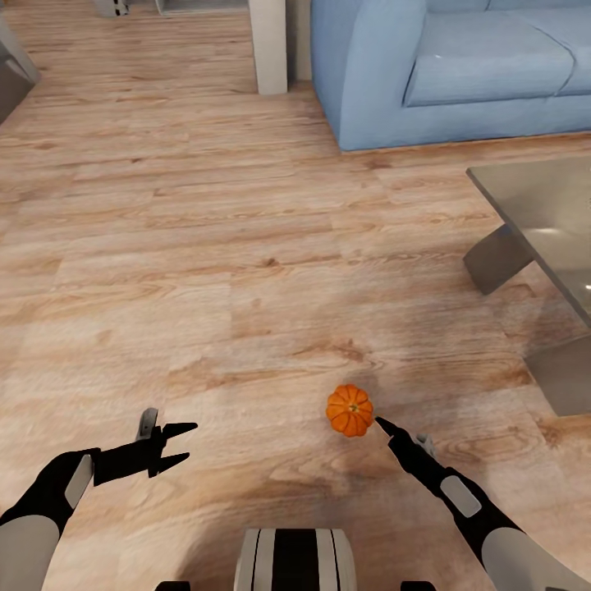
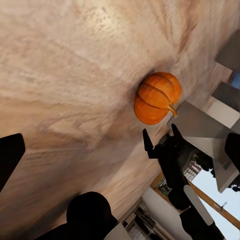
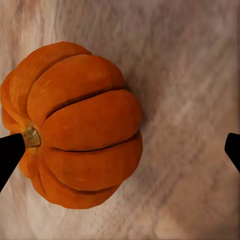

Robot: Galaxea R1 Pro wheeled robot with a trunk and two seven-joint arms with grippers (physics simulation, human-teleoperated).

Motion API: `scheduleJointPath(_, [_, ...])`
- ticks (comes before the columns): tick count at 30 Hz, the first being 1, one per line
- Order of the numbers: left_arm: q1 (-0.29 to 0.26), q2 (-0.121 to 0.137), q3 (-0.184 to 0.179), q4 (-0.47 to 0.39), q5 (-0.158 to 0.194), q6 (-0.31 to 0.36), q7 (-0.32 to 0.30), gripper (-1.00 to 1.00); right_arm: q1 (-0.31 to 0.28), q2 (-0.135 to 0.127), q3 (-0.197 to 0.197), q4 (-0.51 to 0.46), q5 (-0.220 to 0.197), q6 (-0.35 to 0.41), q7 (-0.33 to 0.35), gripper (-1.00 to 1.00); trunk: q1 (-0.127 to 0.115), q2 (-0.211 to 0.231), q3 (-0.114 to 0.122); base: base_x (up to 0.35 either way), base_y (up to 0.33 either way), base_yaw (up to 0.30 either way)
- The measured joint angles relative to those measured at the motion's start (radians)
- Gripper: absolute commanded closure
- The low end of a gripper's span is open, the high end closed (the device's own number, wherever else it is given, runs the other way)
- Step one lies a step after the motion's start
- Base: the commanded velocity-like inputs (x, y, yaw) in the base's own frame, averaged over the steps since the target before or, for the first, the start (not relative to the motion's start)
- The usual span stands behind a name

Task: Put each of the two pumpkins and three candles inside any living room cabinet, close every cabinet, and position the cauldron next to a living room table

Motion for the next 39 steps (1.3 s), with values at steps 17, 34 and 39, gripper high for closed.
scheduleJointPath(17, [0.000,0.000,0.000,0.000,0.001,0.000,0.000,-1.00,0.000,0.001,0.000,0.000,0.000,-0.003,0.000,-1.00,0.000,0.000,0.000,0.044,0.035,0.000])
scheduleJointPath(34, [0.000,-0.001,-0.001,0.000,0.000,-0.001,0.000,-1.00,0.000,0.001,0.000,0.000,0.000,-0.005,0.000,-1.00,0.001,-0.001,-0.012,0.048,0.025,0.000])
scheduleJointPath(39, [0.000,-0.002,-0.001,0.000,0.001,0.000,0.000,-1.00,0.000,0.001,0.000,0.000,0.000,-0.005,0.000,-1.00,0.001,-0.001,-0.012,0.077,0.040,0.000])
